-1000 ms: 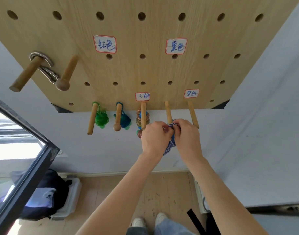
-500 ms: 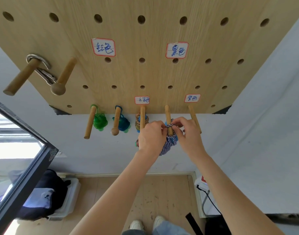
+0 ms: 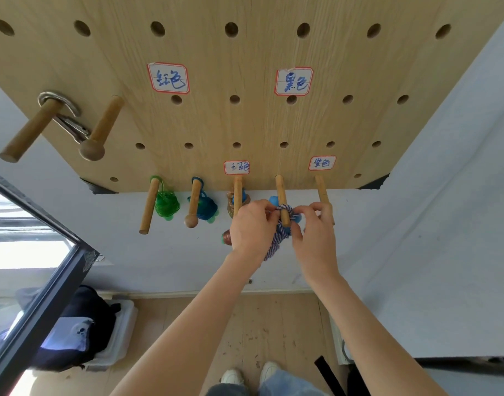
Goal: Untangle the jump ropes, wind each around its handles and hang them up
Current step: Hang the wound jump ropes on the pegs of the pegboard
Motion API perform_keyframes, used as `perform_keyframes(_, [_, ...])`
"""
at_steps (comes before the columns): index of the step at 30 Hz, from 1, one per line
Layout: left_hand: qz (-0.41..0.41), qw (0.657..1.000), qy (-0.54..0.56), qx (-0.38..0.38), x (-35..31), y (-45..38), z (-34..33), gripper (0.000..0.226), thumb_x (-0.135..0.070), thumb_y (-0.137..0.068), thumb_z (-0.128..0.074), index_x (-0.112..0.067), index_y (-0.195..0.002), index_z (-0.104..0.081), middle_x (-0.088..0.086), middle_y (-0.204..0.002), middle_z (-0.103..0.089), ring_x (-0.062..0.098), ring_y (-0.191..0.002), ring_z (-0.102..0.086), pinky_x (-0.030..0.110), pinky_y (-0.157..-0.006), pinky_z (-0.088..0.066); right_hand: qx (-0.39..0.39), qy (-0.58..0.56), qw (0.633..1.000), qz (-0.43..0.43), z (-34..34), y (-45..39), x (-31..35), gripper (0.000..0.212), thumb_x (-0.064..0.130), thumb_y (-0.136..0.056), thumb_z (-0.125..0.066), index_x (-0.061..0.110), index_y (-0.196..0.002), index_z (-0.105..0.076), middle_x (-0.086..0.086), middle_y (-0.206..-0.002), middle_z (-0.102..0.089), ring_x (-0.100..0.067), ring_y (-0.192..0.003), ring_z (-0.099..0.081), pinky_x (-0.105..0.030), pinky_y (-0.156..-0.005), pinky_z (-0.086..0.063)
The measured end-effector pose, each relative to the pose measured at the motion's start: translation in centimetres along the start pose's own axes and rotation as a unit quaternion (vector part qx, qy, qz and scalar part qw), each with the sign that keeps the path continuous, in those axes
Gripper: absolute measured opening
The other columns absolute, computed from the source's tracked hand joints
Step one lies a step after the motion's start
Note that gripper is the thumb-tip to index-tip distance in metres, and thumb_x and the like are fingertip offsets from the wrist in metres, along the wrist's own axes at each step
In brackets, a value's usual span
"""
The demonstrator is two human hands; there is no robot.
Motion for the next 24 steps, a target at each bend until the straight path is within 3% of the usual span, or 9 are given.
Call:
perform_keyframes(3, [0.004, 1.000, 0.001, 0.002, -0.1, 0.0, -0.1, 0.017, -0.023, -0.090, -0.055, -0.014, -0.100, -0.064, 0.005, -0.092, -0.069, 0.022, -0.083, -0.063, 0.028, -0.062, -0.042, 0.030, -0.103, 0.994, -0.024, 0.7, -0.7, 1.1, 0.006, 0.013, -0.083, -0.066, 0.013, -0.087, -0.062, 0.003, -0.088, -0.059, -0.006, -0.076, -0.053, -0.006, -0.064, -0.041])
perform_keyframes(5, [0.000, 1.000, 0.004, -0.002, -0.1, 0.2, 0.1, 0.017, -0.020, -0.090, -0.054, -0.013, -0.104, -0.061, 0.006, -0.089, -0.068, 0.023, -0.081, -0.063, 0.031, -0.066, -0.046, 0.084, -0.083, 0.993, -0.027, 1.0, -2.2, 1.6, 0.009, 0.012, -0.080, -0.069, 0.014, -0.077, -0.061, 0.005, -0.074, -0.060, -0.003, -0.067, -0.053, -0.004, -0.057, -0.039])
perform_keyframes(8, [-0.024, 0.999, 0.025, -0.002, 0.6, 1.5, 0.4, 0.012, -0.018, -0.090, -0.053, -0.013, -0.101, -0.056, 0.003, -0.083, -0.065, 0.023, -0.075, -0.062, 0.035, -0.066, -0.051, 0.128, -0.060, 0.987, -0.069, 1.4, -4.4, 1.8, 0.019, 0.011, -0.076, -0.073, 0.016, -0.065, -0.058, 0.008, -0.063, -0.056, -0.002, -0.058, -0.049, -0.008, -0.051, -0.036])
perform_keyframes(11, [-0.043, 0.998, 0.036, 0.020, 1.8, 2.8, 0.8, 0.006, -0.012, -0.088, -0.054, -0.012, -0.093, -0.057, 0.002, -0.081, -0.065, 0.022, -0.071, -0.063, 0.038, -0.067, -0.053, 0.125, -0.043, 0.987, -0.088, 0.7, -6.1, 2.2, 0.030, 0.017, -0.072, -0.077, 0.018, -0.057, -0.051, 0.004, -0.060, -0.055, -0.011, -0.058, -0.053, -0.023, -0.056, -0.040])
perform_keyframes(15, [-0.047, 0.998, 0.033, 0.037, 2.5, 3.1, 1.7, 0.010, -0.013, -0.088, -0.055, -0.016, -0.095, -0.062, -0.002, -0.089, -0.066, 0.016, -0.072, -0.062, 0.034, -0.071, -0.054, 0.064, -0.021, 0.992, -0.105, -0.4, -8.1, 3.5, 0.031, 0.025, -0.074, -0.075, 0.019, -0.058, -0.049, -0.001, -0.065, -0.058, -0.018, -0.063, -0.056, -0.024, -0.052, -0.036])
perform_keyframes(17, [-0.059, 0.997, 0.019, 0.037, 2.6, 3.0, 2.2, 0.011, -0.015, -0.088, -0.056, -0.019, -0.096, -0.063, -0.005, -0.092, -0.066, 0.011, -0.073, -0.058, 0.027, -0.071, -0.052, 0.069, -0.014, 0.992, -0.108, -0.5, -8.3, 3.7, 0.026, 0.026, -0.077, -0.073, 0.016, -0.063, -0.054, -0.007, -0.074, -0.064, -0.021, -0.069, -0.059, -0.027, -0.059, -0.043])
perform_keyframes(22, [-0.118, 0.992, 0.010, 0.036, 2.2, 3.4, 2.8, 0.011, -0.017, -0.086, -0.060, -0.020, -0.094, -0.067, -0.010, -0.087, -0.068, 0.006, -0.078, -0.052, 0.020, -0.070, -0.042, 0.064, -0.023, 0.997, 0.020, 2.7, -4.1, 3.1, 0.008, 0.015, -0.086, -0.060, 0.012, -0.079, -0.065, 0.001, -0.076, -0.064, -0.013, -0.071, -0.059, -0.025, -0.064, -0.049])
perform_keyframes(24, [-0.141, 0.988, 0.052, 0.039, 1.6, 3.5, 2.8, 0.011, -0.014, -0.084, -0.063, -0.018, -0.091, -0.069, -0.010, -0.083, -0.070, 0.004, -0.077, -0.057, 0.021, -0.071, -0.047, 0.119, -0.080, 0.989, 0.043, 3.5, -0.8, 2.8, 0.010, 0.007, -0.086, -0.059, 0.013, -0.087, -0.068, 0.007, -0.077, -0.063, -0.001, -0.071, -0.058, -0.012, -0.064, -0.048])
Point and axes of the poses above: each hand's wrist, its own y-axis away from the middle knuckle, its own z-axis out of the back of the hand, x = y × z, the point moved 2 cm from there along -y, towards the middle knuckle
